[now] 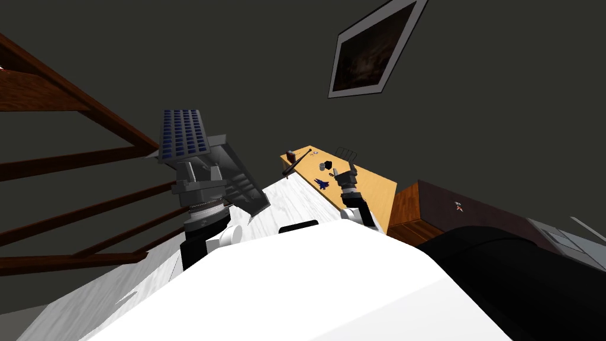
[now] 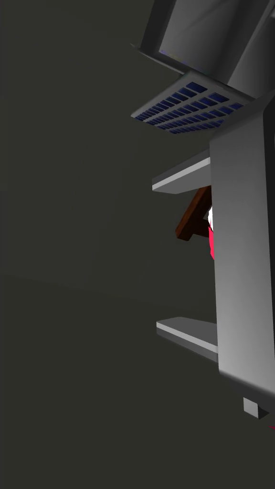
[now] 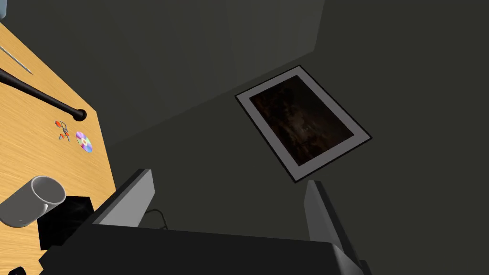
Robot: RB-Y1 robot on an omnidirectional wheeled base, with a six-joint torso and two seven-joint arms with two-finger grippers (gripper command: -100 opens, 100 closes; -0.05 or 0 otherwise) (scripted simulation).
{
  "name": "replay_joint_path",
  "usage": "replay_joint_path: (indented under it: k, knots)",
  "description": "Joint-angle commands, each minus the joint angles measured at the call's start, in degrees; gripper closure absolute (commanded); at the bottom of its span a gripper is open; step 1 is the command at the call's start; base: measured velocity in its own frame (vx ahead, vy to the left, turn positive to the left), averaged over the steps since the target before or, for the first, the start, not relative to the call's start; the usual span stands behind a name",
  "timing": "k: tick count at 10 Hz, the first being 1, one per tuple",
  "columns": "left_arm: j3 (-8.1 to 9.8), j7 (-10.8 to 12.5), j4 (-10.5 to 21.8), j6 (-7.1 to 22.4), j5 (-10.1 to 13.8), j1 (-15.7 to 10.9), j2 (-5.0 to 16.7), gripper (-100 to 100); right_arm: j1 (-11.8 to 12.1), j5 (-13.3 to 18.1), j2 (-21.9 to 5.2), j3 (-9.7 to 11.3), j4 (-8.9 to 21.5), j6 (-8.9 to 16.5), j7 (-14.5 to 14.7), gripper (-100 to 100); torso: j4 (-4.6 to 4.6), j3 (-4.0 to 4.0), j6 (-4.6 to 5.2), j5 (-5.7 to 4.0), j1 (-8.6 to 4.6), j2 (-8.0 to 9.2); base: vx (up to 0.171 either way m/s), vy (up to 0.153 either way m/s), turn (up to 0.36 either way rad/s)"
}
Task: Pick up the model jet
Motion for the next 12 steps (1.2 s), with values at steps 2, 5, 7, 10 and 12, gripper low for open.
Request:
replay_joint_path:
  k: [2,5,7,10,12]
  knots:
    - [0.0,0.0,0.0,0.0,0.0,0.0,0.0,0,0.8,-3.3,-0.8,-0.4,0.6,2.6,-4.2,-100,0.0,0.0,0.01,0.0,-0.03,0.0,-0.013,0.043,0.019]
    - [0.0,0.0,0.0,0.0,0.0,0.0,0.0,0,1.1,-5.4,-1.2,-0.6,1.4,4.0,-7.0,-100,-0.01,-0.01,0.01,-0.01,-0.06,-0.02,-0.005,0.034,0.017]
    - [0.0,0.0,0.0,0.0,0.0,0.0,0.0,0,1.3,-7.7,-1.6,-0.9,2.4,5.5,-9.6,-100,-0.01,-0.03,0.0,-0.01,-0.07,-0.05,0.0,0.035,0.022]
    - [0.0,0.0,0.0,0.0,0.0,0.0,0.0,0,1.8,-12.3,-2.3,-1.5,4.4,8.6,-14.5,-100,-0.01,-0.03,0.01,-0.01,-0.08,-0.06,0.001,0.035,0.024]
    - [0.0,0.0,0.0,0.0,0.0,0.0,0.0,0,1.9,-14.7,-2.6,-1.8,5.5,10.2,-17.4,-100,-0.01,-0.04,0.01,-0.01,-0.1,-0.06,0.006,0.026,0.022]
